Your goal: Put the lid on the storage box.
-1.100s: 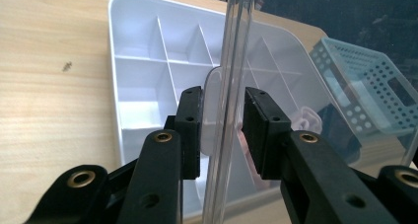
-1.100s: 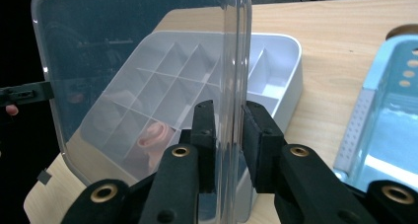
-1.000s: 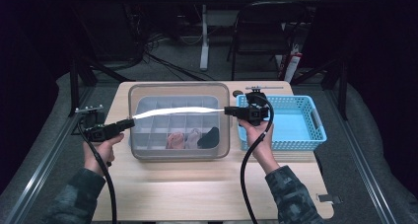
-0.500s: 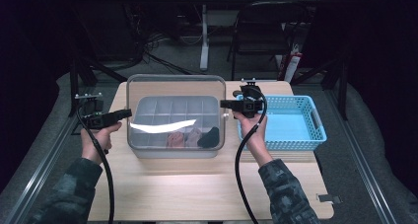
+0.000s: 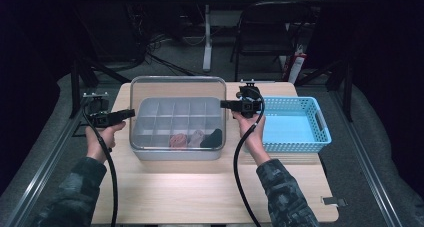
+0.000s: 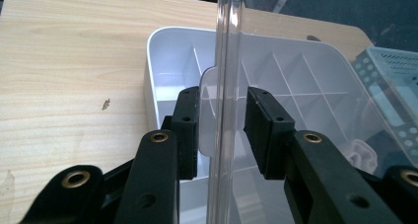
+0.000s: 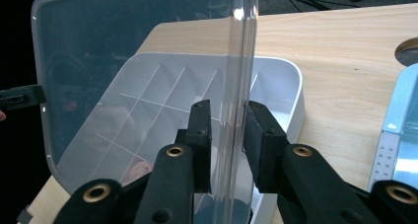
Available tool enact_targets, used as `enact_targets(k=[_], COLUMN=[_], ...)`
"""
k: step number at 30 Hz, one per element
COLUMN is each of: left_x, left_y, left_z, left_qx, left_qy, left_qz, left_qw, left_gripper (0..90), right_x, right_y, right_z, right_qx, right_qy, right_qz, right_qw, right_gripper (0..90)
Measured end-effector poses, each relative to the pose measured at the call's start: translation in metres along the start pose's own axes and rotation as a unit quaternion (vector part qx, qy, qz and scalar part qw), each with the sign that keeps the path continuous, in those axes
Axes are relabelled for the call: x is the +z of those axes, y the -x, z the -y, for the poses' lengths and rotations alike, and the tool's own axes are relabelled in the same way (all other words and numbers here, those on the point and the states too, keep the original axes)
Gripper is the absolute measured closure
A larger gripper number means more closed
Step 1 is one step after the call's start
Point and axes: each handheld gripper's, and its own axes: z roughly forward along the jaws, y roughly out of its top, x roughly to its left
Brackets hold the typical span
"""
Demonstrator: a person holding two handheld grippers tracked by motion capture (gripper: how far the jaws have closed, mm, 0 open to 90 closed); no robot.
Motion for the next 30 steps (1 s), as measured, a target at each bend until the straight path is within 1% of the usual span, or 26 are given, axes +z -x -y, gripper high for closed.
enact_targets(k=[1, 2, 5, 9, 10, 14, 16, 20, 22, 25, 27, 29, 30], left_x=[0.001, 0.001, 0.004, 0.007, 0.008, 0.01, 0.012, 0.015, 0.017, 0.019, 0.021, 0.022, 0.023], left_y=[-0.001, -0.001, -0.004, -0.007, -0.008, -0.009, -0.01, -0.011, -0.012, -0.015, -0.016, -0.017, -0.016], left_z=[0.0, 0.001, 0.003, 0.006, 0.007, 0.007, 0.008, 0.009, 0.009, 0.01, 0.011, 0.011, 0.011], left_qx=[-0.002, -0.002, -0.008, -0.015, -0.015, -0.014, -0.018, -0.017, -0.022, -0.023, -0.03, -0.03, -0.024], left_qy=[0.0, -0.001, -0.002, -0.002, -0.002, -0.002, -0.002, -0.001, -0.001, -0.002, -0.002, -0.003, -0.002], left_qz=[0.0, 0.0, 0.0, 0.001, 0.001, -0.002, -0.003, -0.006, -0.005, -0.002, 0.0, -0.001, -0.019], left_qw=[1.0, 1.0, 1.0, 0.9999, 0.9999, 0.9999, 0.9998, 0.9998, 0.9997, 0.9997, 0.9995, 0.9995, 0.9995], left_gripper=[67.7, 67.7, 67.6, 67.5, 67.5, 67.3, 67.3, 67.1, 67.0, 67.0, 66.9, 66.9, 66.3], right_x=[0.001, 0.002, 0.008, 0.015, 0.016, 0.022, 0.025, 0.031, 0.034, 0.038, 0.042, 0.044, 0.046], right_y=[0.0, 0.001, 0.001, 0.003, 0.003, 0.005, 0.006, 0.011, 0.012, 0.016, 0.018, 0.02, 0.022], right_z=[0.001, 0.001, 0.001, 0.002, 0.002, 0.002, 0.003, 0.006, 0.007, 0.009, 0.011, 0.013, 0.013], right_qx=[0.002, -0.003, -0.007, -0.006, -0.011, -0.01, -0.009, -0.001, 0.002, 0.011, 0.014, 0.019, 0.02], right_qy=[0.003, 0.0, -0.001, -0.002, -0.004, -0.007, -0.007, -0.002, -0.002, -0.001, 0.002, 0.002, 0.0], right_qz=[0.002, 0.003, 0.009, 0.007, 0.01, 0.013, 0.013, 0.01, 0.008, 0.004, 0.003, 0.002, 0.001], right_qw=[1.0, 1.0, 0.9999, 1.0, 0.9999, 0.9998, 0.9998, 0.9999, 1.0, 0.9999, 0.9999, 0.9998, 0.9998], right_gripper=[73.6, 72.9, 71.5, 70.1, 69.5, 68.0, 67.3, 65.9, 65.4, 64.7, 63.9, 63.5, 63.0])
